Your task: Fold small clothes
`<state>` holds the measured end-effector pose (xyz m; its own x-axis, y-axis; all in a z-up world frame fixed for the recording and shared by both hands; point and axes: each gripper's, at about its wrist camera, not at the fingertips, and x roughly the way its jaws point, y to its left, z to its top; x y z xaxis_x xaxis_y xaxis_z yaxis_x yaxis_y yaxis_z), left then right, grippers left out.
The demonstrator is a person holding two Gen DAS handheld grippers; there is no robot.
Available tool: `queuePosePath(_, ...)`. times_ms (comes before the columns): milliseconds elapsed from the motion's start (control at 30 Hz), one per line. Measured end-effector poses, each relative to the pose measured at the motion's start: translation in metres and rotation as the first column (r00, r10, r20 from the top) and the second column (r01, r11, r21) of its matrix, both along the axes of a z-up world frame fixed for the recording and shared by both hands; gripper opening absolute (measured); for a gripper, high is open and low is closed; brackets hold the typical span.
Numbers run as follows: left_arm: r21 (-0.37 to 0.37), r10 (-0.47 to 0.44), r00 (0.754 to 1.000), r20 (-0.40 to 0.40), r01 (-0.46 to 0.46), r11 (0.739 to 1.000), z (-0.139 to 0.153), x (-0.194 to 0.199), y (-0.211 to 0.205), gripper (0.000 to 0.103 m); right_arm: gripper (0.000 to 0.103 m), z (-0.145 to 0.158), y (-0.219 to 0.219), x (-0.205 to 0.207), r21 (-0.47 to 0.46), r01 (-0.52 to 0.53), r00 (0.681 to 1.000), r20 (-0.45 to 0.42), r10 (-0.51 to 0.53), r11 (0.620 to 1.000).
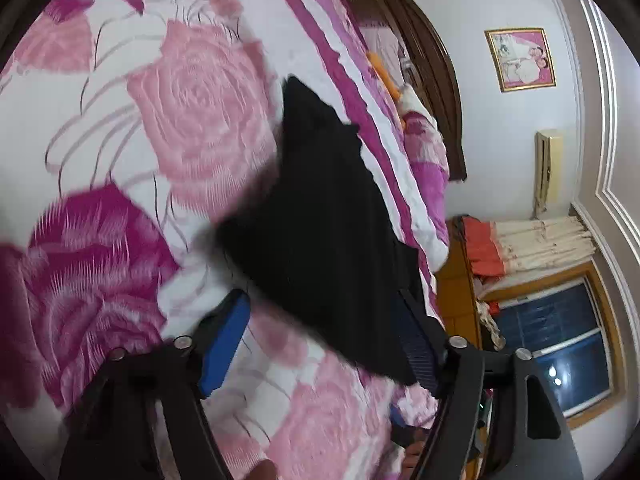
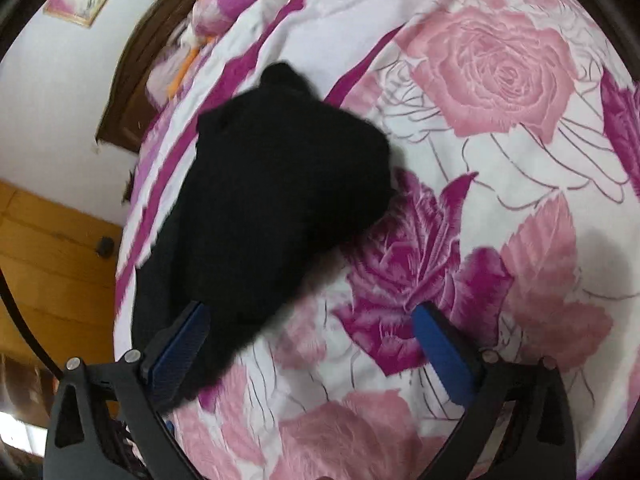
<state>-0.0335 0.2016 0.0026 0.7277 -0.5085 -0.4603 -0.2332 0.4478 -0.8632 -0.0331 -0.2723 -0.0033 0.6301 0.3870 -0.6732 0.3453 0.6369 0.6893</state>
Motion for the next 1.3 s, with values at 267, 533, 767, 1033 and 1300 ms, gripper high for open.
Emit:
queuePosePath(267,0.086,0.056,0.998,-0.011,-0.055,0.995,-0.010,0.038,0.010,0.010,0.074,-0.011,-0.017,0.040,0.144,-0.011,0.980,0.199,-0.018,0.990)
queuePosePath(533,0.126,0.013,1.000,0.000,-0.013,0.992,0.004,0.011,0.008,0.000,0.009,-0.004,-0.011,0.026,0.125,-0.105,0.981,0.176,0.083,0.987)
queuePosePath(767,0.113,-0.030,0.999,0.016,0.028,0.993,0.018,-0.038,0.010,0.000,0.008,0.036,-0.014,-0.026,0.011,-0.194,0.961,0.203,0.188,0.981)
queuePosePath(1033,0.339,-0.069,0.997,-0.046,0.080,0.937,0.025,-0.109,-0.013,0.000,0.009,0.027,-0.024,-0.098,-0.063,-0.291,0.945,0.136,0.297,0.955)
queuePosePath(1300,0.463,-0.091,0.994,-0.061,0.109,0.880,0.028,-0.137,-0.027,0.000,0.009,0.029,-0.029,-0.133,-0.142,-0.297,0.947,0.086,0.311,0.944)
